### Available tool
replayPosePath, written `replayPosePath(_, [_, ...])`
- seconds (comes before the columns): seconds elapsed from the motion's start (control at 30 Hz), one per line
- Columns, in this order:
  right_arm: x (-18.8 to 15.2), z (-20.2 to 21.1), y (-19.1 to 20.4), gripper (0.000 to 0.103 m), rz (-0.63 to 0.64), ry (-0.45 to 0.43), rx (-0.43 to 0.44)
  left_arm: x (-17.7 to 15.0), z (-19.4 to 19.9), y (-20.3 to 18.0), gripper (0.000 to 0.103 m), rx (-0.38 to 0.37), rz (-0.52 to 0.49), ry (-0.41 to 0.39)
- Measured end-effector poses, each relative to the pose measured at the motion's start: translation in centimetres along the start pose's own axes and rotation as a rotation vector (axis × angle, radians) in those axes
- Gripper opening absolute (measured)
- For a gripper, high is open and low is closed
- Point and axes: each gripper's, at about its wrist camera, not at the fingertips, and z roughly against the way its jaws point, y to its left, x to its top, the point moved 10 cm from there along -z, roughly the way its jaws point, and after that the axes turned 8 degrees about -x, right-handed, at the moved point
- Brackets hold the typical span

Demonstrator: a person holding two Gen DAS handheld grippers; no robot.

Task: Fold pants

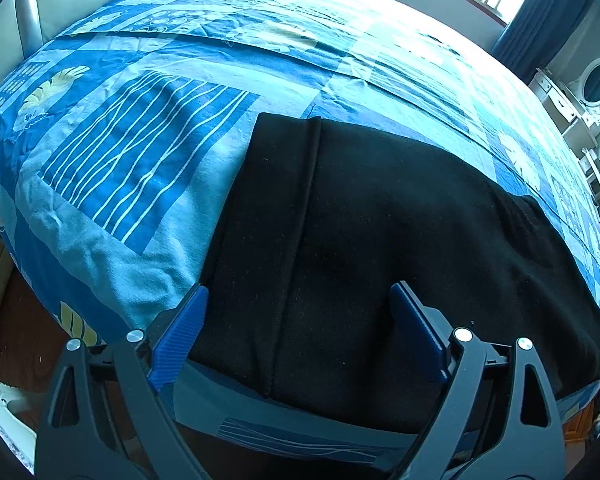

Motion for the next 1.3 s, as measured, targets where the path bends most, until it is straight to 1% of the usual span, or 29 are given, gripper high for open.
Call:
replayPosePath(0.03, [-0.9, 0.1, 0.8, 0.036, 0.007, 0.011, 0.017, 0.0, 0.0, 0.0, 0.091, -0.002, -0.001, 0.000])
replayPosePath(0.07, [-1.7, 0.0, 1.4, 0.036, 0.016, 0.027, 0.030, 0.0, 0.0, 0.0, 0.091, -0.001, -0.001, 0.000])
replayPosePath(0.2, [-6.9, -1.5, 4.0, 0.036, 0.078, 0.140, 0.053, -0.1, 0.1, -0.1, 0.091, -0.007, -0.007, -0.004])
replayPosePath(0.37, [-16.1, -3.7, 7.3, 0.036, 0.161, 0.327, 0.088, -0.2, 0.1, -0.2, 0.091, -0.005, -0.018, -0.002])
replayPosePath(0.4, [-17.4, -3.8, 7.7, 0.036, 0.175, 0.352, 0.092, -0.2, 0.1, -0.2, 0.091, -0.005, -0.017, -0.001])
replayPosePath(0.43, [-19.6, -4.4, 8.4, 0.036, 0.198, 0.397, 0.096, -0.2, 0.1, -0.2, 0.091, -0.006, -0.016, 0.000])
replayPosePath(0.5, [-21.9, -5.0, 9.2, 0.036, 0.219, 0.449, 0.106, -0.2, 0.1, -0.2, 0.091, -0.005, -0.015, 0.001])
replayPosePath(0.53, [-22.9, -5.2, 9.7, 0.036, 0.230, 0.460, 0.107, -0.2, 0.1, -0.2, 0.091, -0.004, -0.016, 0.001])
replayPosePath(0.6, [-24.0, -5.4, 10.5, 0.036, 0.263, 0.471, 0.108, -0.2, 0.1, -0.2, 0.091, -0.003, -0.014, 0.004])
replayPosePath(0.67, [-24.5, -5.3, 11.2, 0.034, 0.313, 0.471, 0.098, -0.1, 0.1, -0.1, 0.091, -0.002, -0.012, 0.007])
replayPosePath(0.7, [-24.6, -5.2, 11.5, 0.026, 0.327, 0.472, 0.100, -0.1, 0.0, -0.1, 0.091, -0.001, -0.013, 0.007])
replayPosePath(0.73, [-24.8, -5.1, 11.7, 0.014, 0.337, 0.480, 0.105, -0.1, 0.1, -0.1, 0.091, -0.001, -0.014, 0.007])
replayPosePath(0.8, [-24.8, -4.9, 12.1, 0.008, 0.349, 0.483, 0.107, -0.1, 0.1, -0.1, 0.091, 0.000, -0.016, 0.009])
replayPosePath(0.93, [-25.6, -4.0, 12.4, 0.006, 0.358, 0.485, 0.115, -0.2, 0.1, 0.2, 0.091, 0.004, -0.009, 0.013])
replayPosePath(1.03, [-26.1, -4.3, 11.5, 0.006, 0.348, 0.500, 0.096, -0.2, 0.1, 0.2, 0.091, 0.002, -0.007, 0.015])
replayPosePath(1.07, [-26.3, -4.6, 11.3, 0.007, 0.339, 0.502, 0.096, -0.2, 0.1, 0.2, 0.091, 0.005, -0.010, 0.015])
replayPosePath(1.1, [-26.4, -4.7, 11.1, 0.011, 0.327, 0.505, 0.103, -0.3, 0.1, 0.3, 0.091, 0.007, -0.010, 0.015])
replayPosePath(1.17, [-26.4, -4.3, 11.0, 0.015, 0.302, 0.499, 0.126, -0.2, 0.1, 0.3, 0.091, 0.007, -0.009, 0.015])
replayPosePath(1.2, [-26.8, -4.2, 11.4, 0.023, 0.303, 0.507, 0.148, -0.2, 0.1, 0.3, 0.091, 0.007, -0.009, 0.015])
replayPosePath(1.23, [-27.4, -4.1, 12.1, 0.033, 0.320, 0.510, 0.168, -0.2, 0.1, 0.3, 0.091, 0.006, -0.009, 0.015])
replayPosePath(1.3, [-28.4, -3.8, 13.4, 0.043, 0.353, 0.516, 0.194, -0.2, 0.1, 0.2, 0.091, 0.007, -0.008, 0.015])
